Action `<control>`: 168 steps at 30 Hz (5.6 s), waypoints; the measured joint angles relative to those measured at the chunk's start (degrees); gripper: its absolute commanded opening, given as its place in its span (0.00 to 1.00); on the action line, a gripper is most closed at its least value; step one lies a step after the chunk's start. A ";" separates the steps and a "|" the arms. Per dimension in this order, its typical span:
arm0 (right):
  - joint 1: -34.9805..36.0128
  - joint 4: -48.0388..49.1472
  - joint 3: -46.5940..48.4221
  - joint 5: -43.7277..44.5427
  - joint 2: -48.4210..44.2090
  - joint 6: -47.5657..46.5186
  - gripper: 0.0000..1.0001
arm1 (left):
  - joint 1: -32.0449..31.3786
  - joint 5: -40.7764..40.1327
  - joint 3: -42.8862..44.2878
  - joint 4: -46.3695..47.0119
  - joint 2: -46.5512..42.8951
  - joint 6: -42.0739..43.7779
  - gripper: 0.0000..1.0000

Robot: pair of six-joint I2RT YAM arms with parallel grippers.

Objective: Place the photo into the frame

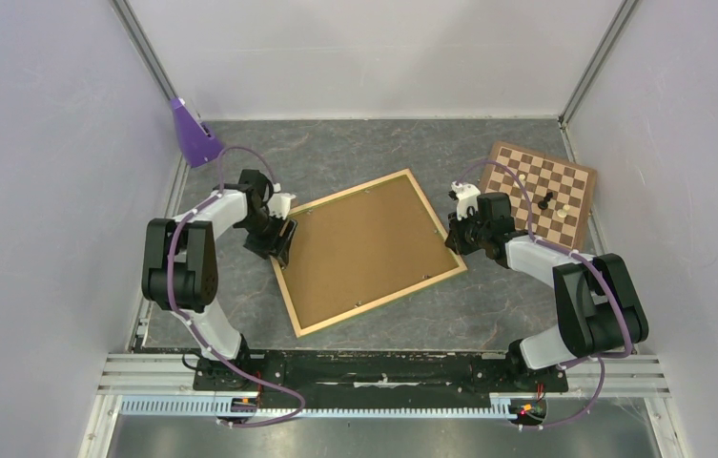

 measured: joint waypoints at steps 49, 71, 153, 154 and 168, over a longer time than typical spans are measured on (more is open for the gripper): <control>0.00 0.00 0.00 0.02 0.00 -0.02 0.14 | 1.31 2.32 2.54 -4.15 -5.29 2.34 0.83; 0.00 0.02 0.00 -0.07 0.09 -0.02 0.13 | -9.38 5.90 -1.25 -16.33 -15.41 73.00 0.97; -0.39 0.61 0.00 -0.85 0.46 -0.02 0.14 | -10.21 -1.66 -14.43 -2.80 -14.95 79.38 0.51; -0.39 0.63 0.00 -0.87 0.46 -0.02 0.13 | -10.21 -1.64 -14.43 -2.80 -14.99 79.38 0.51; -0.39 0.74 0.00 -1.03 0.52 -0.02 0.14 | -10.36 -1.70 -15.37 -2.71 -16.09 79.54 0.33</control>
